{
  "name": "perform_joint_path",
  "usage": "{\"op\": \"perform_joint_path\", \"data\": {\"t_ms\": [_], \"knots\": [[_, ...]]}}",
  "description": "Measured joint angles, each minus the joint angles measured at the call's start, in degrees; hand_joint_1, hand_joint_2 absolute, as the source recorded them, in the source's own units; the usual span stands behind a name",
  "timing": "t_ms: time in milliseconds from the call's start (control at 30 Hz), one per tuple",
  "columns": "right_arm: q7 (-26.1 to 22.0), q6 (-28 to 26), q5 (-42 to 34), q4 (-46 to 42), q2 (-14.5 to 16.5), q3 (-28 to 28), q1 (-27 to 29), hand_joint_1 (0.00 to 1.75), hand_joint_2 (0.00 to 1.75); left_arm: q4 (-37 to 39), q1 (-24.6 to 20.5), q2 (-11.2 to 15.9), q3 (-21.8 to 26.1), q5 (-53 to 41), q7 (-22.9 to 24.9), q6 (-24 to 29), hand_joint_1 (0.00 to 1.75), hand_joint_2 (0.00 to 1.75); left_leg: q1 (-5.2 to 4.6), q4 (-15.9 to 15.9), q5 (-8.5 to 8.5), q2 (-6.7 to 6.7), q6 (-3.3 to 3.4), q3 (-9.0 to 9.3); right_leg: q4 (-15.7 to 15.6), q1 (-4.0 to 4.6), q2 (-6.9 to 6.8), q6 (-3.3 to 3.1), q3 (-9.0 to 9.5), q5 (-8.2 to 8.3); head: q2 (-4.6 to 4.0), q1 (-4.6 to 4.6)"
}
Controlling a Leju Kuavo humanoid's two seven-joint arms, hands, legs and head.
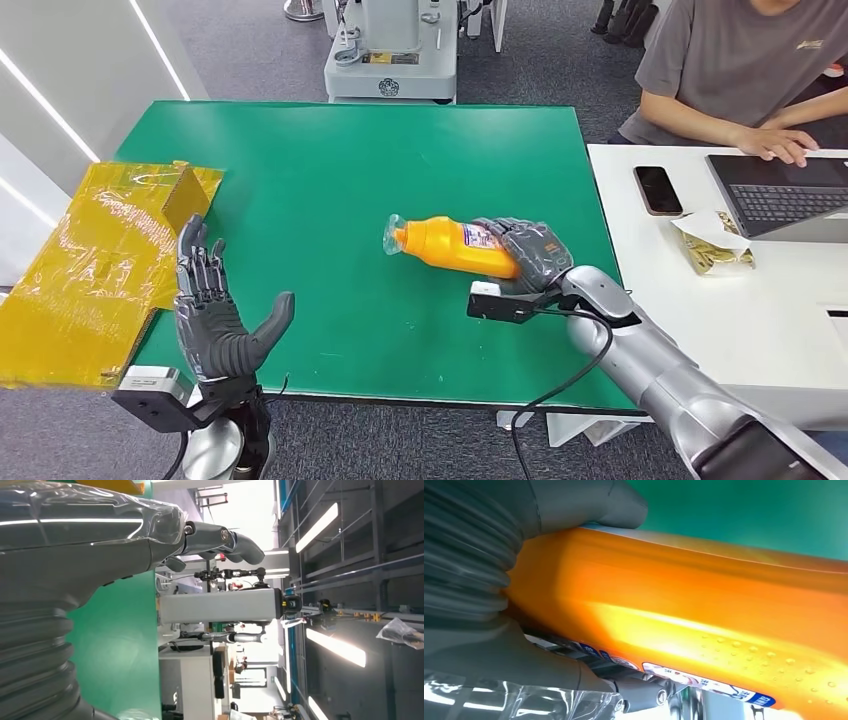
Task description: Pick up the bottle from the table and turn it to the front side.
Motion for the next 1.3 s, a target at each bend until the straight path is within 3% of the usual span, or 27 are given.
{"op": "perform_joint_path", "data": {"t_ms": [300,467,600,767,1300], "knots": [[-4.9,-12.9,-2.3,-5.0,2.0,-7.3,4.4,1.75,1.75,0.0,0.0,0.0,0.0,1.5,0.0,1.9,0.00,1.75,0.00,0.0,0.00,-0.01,0.00,0.00,0.0,0.00,-0.02,0.00,0.00,0.00,0.00,0.01],[-12.5,-23.0,3.4,-10.3,4.5,-14.0,9.6,1.75,1.75,0.0,-0.2,0.1,-0.4,2.2,0.0,3.0,0.00,1.75,0.00,0.0,-0.02,0.01,0.00,0.00,0.0,0.00,0.00,0.00,-0.02,-0.01,0.00,-0.01],[-18.9,-23.3,8.5,-14.6,9.1,-22.9,14.2,1.75,1.75,0.0,-1.5,0.2,-2.2,1.1,0.0,2.1,0.00,1.75,0.01,0.0,-0.02,-0.03,0.00,-0.03,0.0,0.01,-0.03,-0.01,-0.05,-0.05,0.00,-0.01],[-19.9,-23.3,9.3,-17.9,13.6,-28.9,16.7,1.75,1.75,0.1,-4.4,0.7,-4.6,0.9,0.9,-0.8,0.00,1.75,0.00,0.0,0.01,0.02,-0.01,-0.02,0.0,0.01,0.00,-0.02,-0.05,-0.02,0.00,0.00],[-20.0,-23.3,9.3,-16.7,20.3,-29.6,17.3,1.75,1.75,3.6,-12.5,2.0,-9.6,0.8,6.2,-4.6,0.00,1.75,0.00,0.0,0.01,0.02,-0.01,-0.03,0.0,0.00,0.01,-0.02,-0.07,-0.01,0.00,0.00]]}}
